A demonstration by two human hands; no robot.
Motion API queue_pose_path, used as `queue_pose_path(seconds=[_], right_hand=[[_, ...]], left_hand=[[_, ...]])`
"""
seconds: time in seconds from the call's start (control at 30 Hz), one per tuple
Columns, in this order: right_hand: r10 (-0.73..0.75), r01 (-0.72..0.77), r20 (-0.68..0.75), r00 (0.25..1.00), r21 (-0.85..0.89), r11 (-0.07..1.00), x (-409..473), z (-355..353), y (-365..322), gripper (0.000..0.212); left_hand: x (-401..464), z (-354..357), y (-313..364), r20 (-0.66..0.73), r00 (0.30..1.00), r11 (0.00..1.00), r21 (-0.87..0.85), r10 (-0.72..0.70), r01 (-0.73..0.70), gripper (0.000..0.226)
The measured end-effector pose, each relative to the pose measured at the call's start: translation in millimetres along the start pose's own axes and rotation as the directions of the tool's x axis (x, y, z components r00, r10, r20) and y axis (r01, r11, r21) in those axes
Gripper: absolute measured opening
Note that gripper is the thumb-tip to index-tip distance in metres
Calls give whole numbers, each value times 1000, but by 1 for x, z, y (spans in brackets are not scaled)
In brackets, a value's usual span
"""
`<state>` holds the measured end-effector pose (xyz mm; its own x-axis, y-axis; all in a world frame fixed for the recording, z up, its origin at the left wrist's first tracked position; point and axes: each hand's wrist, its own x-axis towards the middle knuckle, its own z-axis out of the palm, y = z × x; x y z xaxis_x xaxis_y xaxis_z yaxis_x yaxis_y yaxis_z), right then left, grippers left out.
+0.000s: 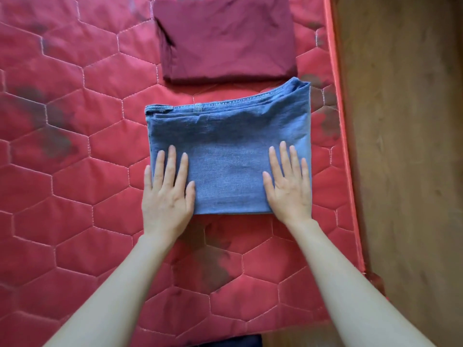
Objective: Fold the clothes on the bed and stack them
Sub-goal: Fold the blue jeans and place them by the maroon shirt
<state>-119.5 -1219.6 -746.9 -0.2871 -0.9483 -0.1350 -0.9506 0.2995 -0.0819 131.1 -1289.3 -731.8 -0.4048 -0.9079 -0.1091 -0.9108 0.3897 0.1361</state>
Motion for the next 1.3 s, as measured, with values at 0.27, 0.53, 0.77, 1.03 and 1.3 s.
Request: queue_pose_path(seconds=[0.27,0.53,0.77,1.03,1.3], right_hand=[[-53,52,9,999,63,997,26,-27,-15,55],[-375,375,-15,927,-21,927,97,-11,-30,57],[-100,100,40,994,6,995,103,-17,48,60],[-177,179,-65,982,33,983,66,-52,-18,54],[-596,594,-41,802,161,789,-48,-66,-171,39]], left_hand=[[26,-22,41,-27,988,987,66,152,-150,56],[91,5,67,23,995,989,113,97,-99,58],[77,-3,6,-40,988,988,37,-148,150,62],[37,-31,-34,37,811,726,-425,-583,541,56],[-121,-52,-81,80,871,845,-217,-484,489,55]])
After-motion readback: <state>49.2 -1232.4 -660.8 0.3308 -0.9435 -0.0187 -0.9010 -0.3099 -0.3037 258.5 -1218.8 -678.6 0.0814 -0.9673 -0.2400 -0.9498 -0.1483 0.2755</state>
